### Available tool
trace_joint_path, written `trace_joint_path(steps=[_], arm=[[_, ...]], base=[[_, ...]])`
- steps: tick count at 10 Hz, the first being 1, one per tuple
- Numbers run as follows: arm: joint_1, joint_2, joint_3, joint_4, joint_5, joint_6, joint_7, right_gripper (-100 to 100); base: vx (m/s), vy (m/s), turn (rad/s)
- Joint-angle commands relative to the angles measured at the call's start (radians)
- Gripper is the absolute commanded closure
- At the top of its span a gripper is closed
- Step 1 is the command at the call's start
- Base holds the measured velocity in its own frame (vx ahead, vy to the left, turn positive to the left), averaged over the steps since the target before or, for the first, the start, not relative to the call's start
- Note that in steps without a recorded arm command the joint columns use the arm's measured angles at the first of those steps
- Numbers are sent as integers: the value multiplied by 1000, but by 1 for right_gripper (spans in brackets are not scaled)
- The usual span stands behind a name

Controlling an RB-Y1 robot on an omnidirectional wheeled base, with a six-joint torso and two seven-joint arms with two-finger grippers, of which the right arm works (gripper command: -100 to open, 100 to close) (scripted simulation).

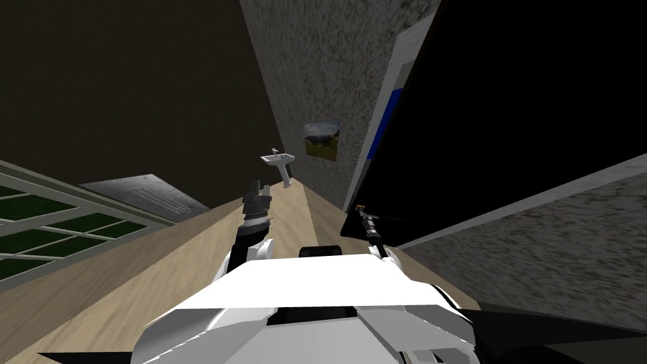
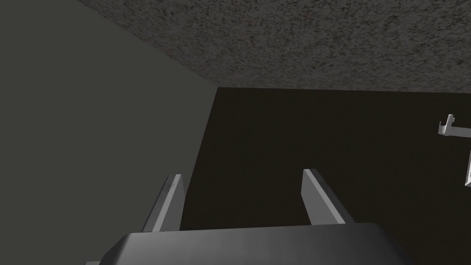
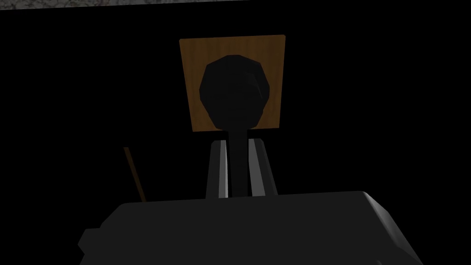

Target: Pull the door open

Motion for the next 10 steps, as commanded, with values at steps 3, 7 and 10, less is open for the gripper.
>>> trace_joint_path(steps=[3,7,10], arm=[[20,-17,24,2,19,-30,-34,100],[49,-44,48,-1,41,-73,-74,100],[74,-67,69,-3,59,-109,-108,100]], base=[[-162,-28,80],[-192,-46,88],[-206,-61,93]])
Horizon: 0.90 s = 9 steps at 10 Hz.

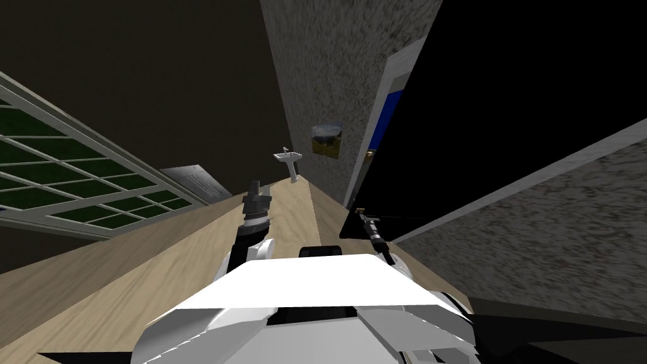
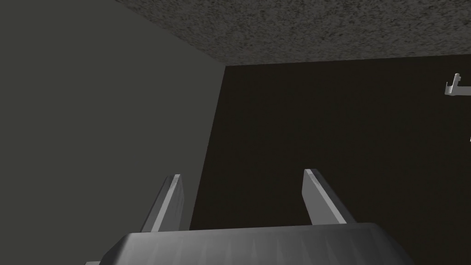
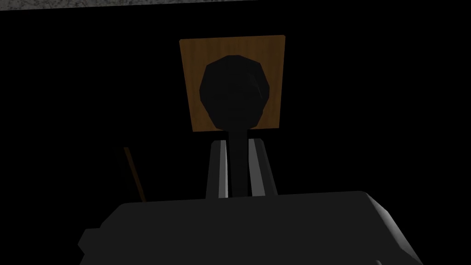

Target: Pull the door open

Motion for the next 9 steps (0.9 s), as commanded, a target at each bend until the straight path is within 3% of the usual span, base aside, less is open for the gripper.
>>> trace_joint_path(steps=[1,2,6,9], arm=[[0,0,0,0,0,0,0,100],[22,-11,7,8,9,-35,-16,100],[78,-49,19,22,30,-126,-57,100],[100,-63,24,27,38,-162,-73,100]], base=[[-88,-20,27],[-125,-29,106],[-175,-66,138],[-127,-26,56]])
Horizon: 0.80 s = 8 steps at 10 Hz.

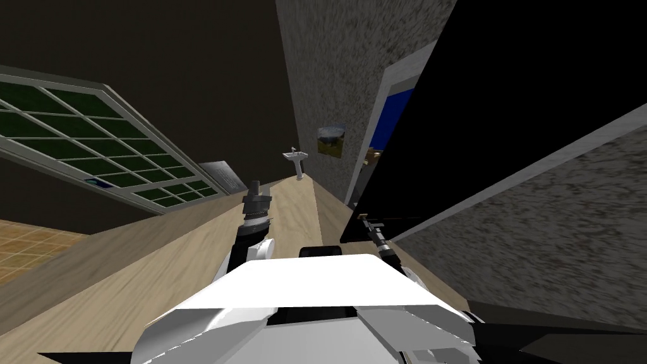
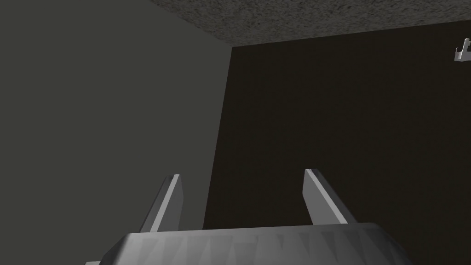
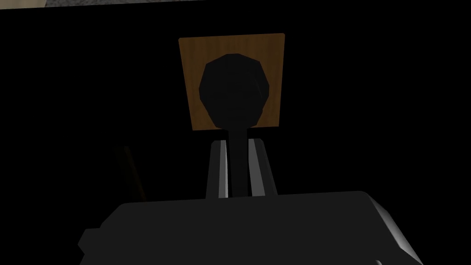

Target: Pull the door open

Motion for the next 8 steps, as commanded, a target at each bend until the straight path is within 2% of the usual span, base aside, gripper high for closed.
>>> trace_joint_path(steps=[1,2,3,8], arm=[[14,-14,-1,7,3,-29,-10,100],[8,-7,1,7,3,-18,-6,100],[12,-11,1,16,6,-35,-10,100],[20,-23,0,41,14,-76,-19,100]], base=[[-111,-23,77],[-51,-11,20],[-120,-50,195],[-188,-73,155]])
